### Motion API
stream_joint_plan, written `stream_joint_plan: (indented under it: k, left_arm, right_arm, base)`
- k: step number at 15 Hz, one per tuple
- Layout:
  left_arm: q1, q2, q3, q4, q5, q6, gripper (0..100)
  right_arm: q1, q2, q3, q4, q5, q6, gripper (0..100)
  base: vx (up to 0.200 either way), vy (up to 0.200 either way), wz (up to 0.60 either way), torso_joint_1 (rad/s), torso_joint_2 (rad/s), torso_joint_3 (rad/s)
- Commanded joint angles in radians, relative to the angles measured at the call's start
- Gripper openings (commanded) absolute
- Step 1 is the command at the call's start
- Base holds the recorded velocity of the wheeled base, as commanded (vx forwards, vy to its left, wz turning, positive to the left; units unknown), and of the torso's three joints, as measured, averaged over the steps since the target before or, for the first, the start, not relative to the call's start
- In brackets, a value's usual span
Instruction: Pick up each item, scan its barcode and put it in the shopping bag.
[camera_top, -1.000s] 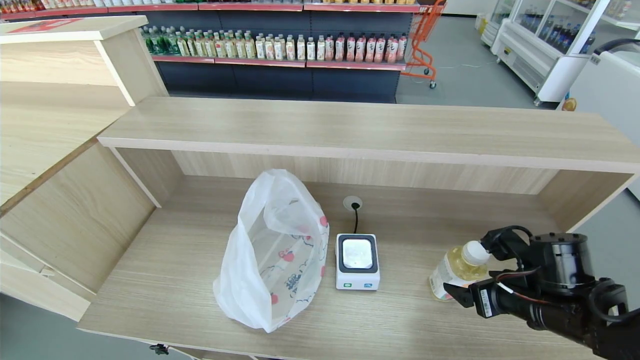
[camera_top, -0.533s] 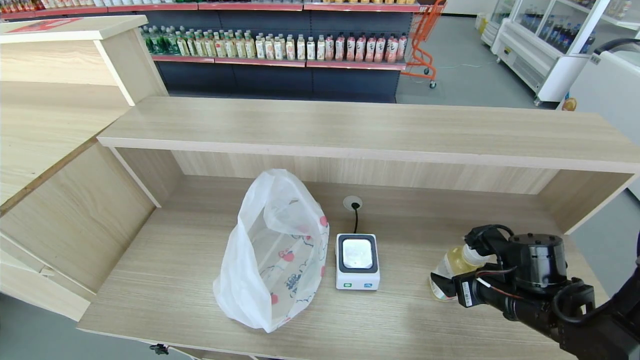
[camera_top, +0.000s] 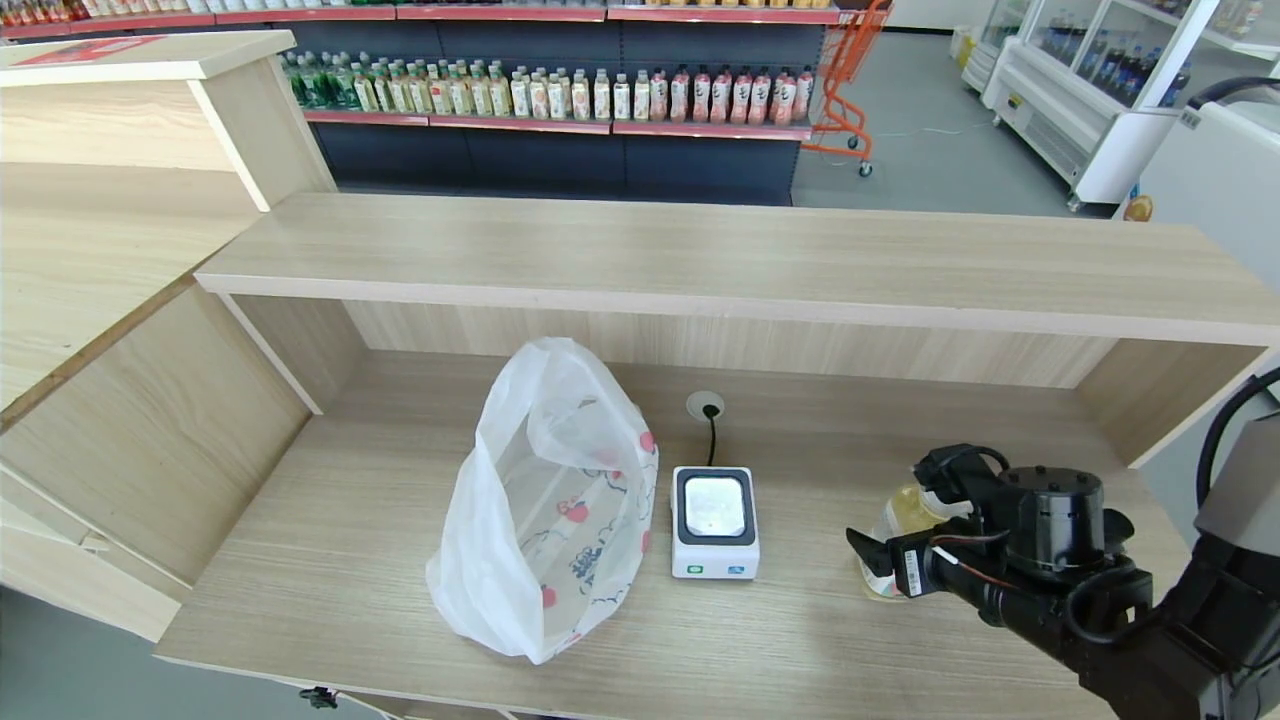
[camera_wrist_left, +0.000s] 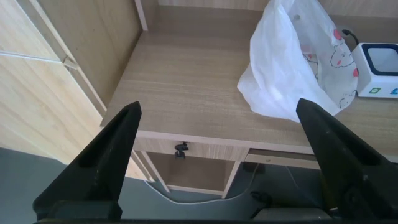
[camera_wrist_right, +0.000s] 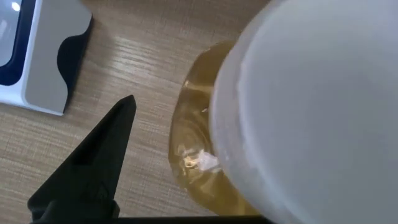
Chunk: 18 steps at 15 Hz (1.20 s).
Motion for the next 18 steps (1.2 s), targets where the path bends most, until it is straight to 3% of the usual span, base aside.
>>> stream_joint_plan:
  k: [1, 2, 12, 15, 18]
  left_arm:
    - [0.0, 0.0, 0.0, 0.0, 0.0, 0.0, 100]
    - [0.0, 0.001, 0.0, 0.0, 0.0, 0.0, 100]
    - [0.0, 0.0, 0.0, 0.0, 0.0, 0.0, 100]
    - [0.0, 0.0, 0.0, 0.0, 0.0, 0.0, 100]
    - [0.002, 0.0, 0.0, 0.0, 0.0, 0.0, 100]
  right_arm:
    - [0.0, 0.032, -0.012, -0.014, 0.001, -0.01, 100]
    - [0.001, 0.047, -0.017, -0.033, 0.004, -0.029, 0]
    - [0.016, 0.053, -0.031, -0.088, 0.014, -0.049, 0]
    - [0.026, -0.063, -0.012, -0.083, 0.134, 0.047, 0]
    - [0.024, -0.252, -0.02, 0.068, 0.29, 0.171, 0]
  base:
    - [0.0, 0.0, 0.0, 0.0, 0.0, 0.0]
    - [0.0, 0.0, 0.0, 0.0, 0.0, 0.0]
    - [0.0, 0.0, 0.0, 0.0, 0.0, 0.0]
    - [0.0, 0.0, 0.0, 0.0, 0.0, 0.0]
    - [0.0, 0.0, 0.0, 0.0, 0.0, 0.0]
